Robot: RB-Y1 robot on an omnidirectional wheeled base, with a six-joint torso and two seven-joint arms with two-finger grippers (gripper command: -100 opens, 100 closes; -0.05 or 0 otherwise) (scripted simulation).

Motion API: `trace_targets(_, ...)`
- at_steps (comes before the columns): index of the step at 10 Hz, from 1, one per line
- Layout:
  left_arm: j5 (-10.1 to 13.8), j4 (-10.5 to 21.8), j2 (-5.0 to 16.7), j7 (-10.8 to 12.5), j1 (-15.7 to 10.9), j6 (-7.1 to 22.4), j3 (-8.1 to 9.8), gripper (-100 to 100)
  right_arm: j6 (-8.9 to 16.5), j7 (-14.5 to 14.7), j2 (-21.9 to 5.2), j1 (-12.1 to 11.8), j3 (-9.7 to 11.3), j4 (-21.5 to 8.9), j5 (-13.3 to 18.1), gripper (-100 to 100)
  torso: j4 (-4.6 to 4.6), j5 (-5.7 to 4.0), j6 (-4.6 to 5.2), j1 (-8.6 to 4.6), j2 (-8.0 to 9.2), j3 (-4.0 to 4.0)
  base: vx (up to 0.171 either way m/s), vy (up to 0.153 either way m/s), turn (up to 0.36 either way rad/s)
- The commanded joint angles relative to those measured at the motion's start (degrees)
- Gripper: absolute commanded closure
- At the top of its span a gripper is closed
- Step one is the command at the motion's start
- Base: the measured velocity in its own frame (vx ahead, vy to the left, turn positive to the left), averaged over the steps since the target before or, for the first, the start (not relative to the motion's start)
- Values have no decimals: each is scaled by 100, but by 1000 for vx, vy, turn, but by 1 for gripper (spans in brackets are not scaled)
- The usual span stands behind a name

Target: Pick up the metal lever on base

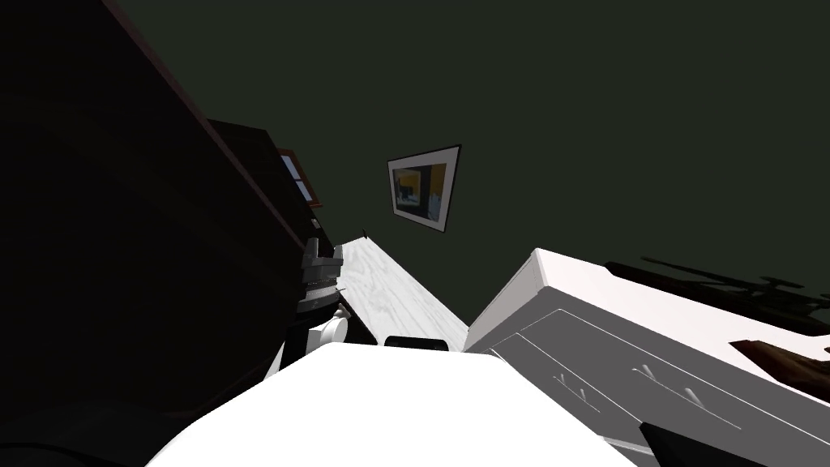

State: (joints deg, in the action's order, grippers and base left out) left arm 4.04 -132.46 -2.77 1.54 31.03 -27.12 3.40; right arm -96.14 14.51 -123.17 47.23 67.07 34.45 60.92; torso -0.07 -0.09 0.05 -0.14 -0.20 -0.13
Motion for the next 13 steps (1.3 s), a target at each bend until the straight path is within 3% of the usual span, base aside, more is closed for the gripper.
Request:
trace_targets(1,0,0,0,0,0,0,0,0,-286,34,211,-121,-10,-113,67,-100,0,0,0,0,0,0,46,-36,27)
trace_targets(2,0,0,0,0,0,0,0,0,-386,27,264,-138,45,-99,61,-100,-1,-2,-2,-3,-1,-1,39,-35,15)
trace_targets(5,0,0,0,0,0,0,0,0,-376,60,279,-147,17,-150,79,-100,4,4,1,12,16,9,10,-7,-2)
trace_targets(6,0,0,0,0,-1,0,0,0,-374,41,275,-144,27,-132,72,0,5,5,2,14,20,12,0,0,0)
trace_targets(7,0,0,0,0,-1,0,0,0,-254,13,434,-236,-5,-172,38,-100,6,5,2,15,22,13,-13,7,-36)
trace_targets(10,0,0,-1,0,-1,0,-1,0,-73,-31,670,-375,-51,-229,-15,-100,8,5,2,18,33,19,-28,13,-30)
trace_targets(11,0,0,-1,0,-1,0,-1,0,-158,21,677,-347,-107,-338,69,-100,8,5,2,18,31,19,-11,7,-6)
trace_targets(12,0,0,0,0,-1,0,0,0,-159,33,696,-354,-124,-362,80,100,8,7,3,18,29,18,0,0,0)
trace_targets(13,0,0,0,0,-1,0,0,0,-159,32,694,-354,-122,-359,79,100,7,6,2,17,26,16,0,0,0)
